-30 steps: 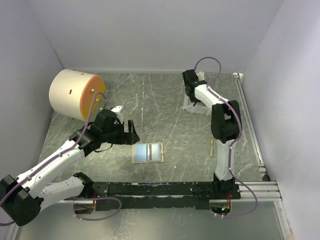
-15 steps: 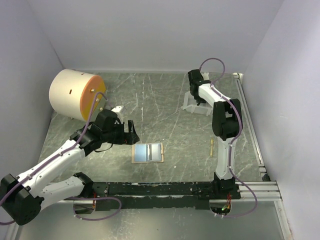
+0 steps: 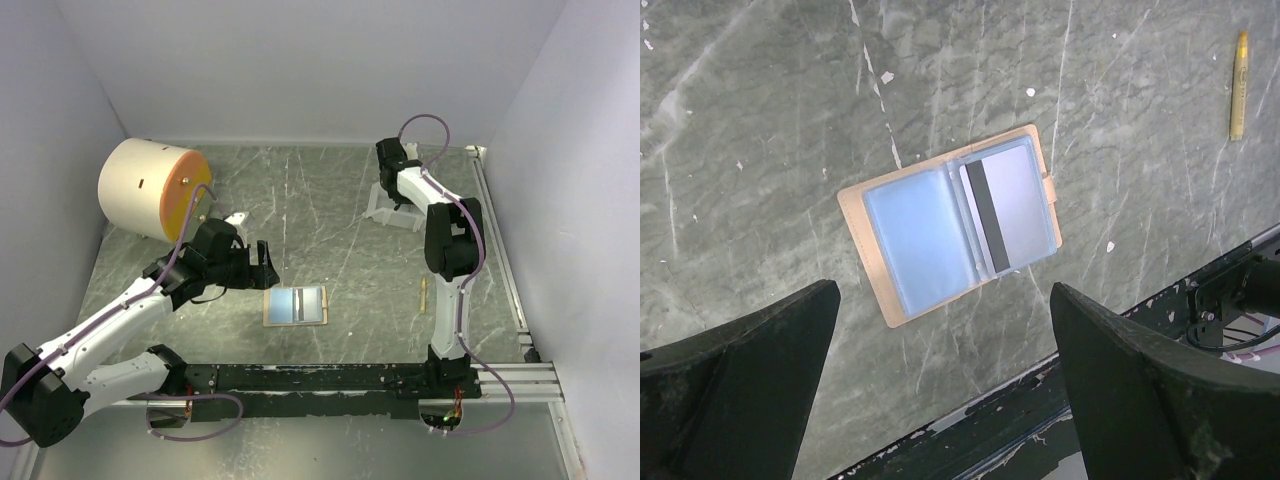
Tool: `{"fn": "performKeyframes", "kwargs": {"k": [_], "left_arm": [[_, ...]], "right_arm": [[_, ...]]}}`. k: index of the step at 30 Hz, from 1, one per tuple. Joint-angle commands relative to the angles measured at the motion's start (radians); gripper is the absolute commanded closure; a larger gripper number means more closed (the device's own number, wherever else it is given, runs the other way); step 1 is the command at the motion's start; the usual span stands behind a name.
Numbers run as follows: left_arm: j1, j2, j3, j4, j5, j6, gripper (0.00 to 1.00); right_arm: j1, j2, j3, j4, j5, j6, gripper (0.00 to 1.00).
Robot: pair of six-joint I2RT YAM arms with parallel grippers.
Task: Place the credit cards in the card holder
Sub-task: Pick up the credit card from the storage box.
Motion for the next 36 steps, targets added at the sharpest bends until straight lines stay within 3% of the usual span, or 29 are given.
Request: {"fn": "performKeyframes", "kwargs": {"k": [1, 13, 21, 26, 32, 34, 36], "left_arm": [[-0.002, -0.005, 0.013, 0.009, -0.008, 0.007, 0.01], [-0.002, -0.009, 0.004, 0.011, -0.008, 0.002, 0.01], [-0.002, 0.024, 0.000, 0.002, -0.005, -0.018, 0.05], [-0.002, 0.035, -0.041, 0.029, 0.008, -0.051, 0.08], [-0.002, 0.077, -0.095, 0.067, 0.031, -0.074, 0.24], [-0.001, 0.092, -0.114, 0.090, 0.052, -0.074, 0.37], [-0.002, 0.096, -0.125, 0.103, 0.057, -0.080, 0.59]], "right_arm": [[-0.008, -0.046, 0.003, 0.007, 0.016, -0.012, 0.73], [-0.008, -0.065, 0.003, 0.016, -0.021, -0.023, 0.82], [-0.008, -0.113, 0.004, 0.012, -0.105, -0.011, 0.98], [-0.006, -0.175, -0.013, 0.012, -0.167, 0.006, 1.00], [-0.001, -0.275, -0.055, -0.014, -0.262, 0.071, 1.00], [0.007, -0.334, -0.096, -0.011, -0.290, 0.109, 1.00], [0.017, -0.390, -0.146, -0.004, -0.330, 0.139, 1.00]]}}
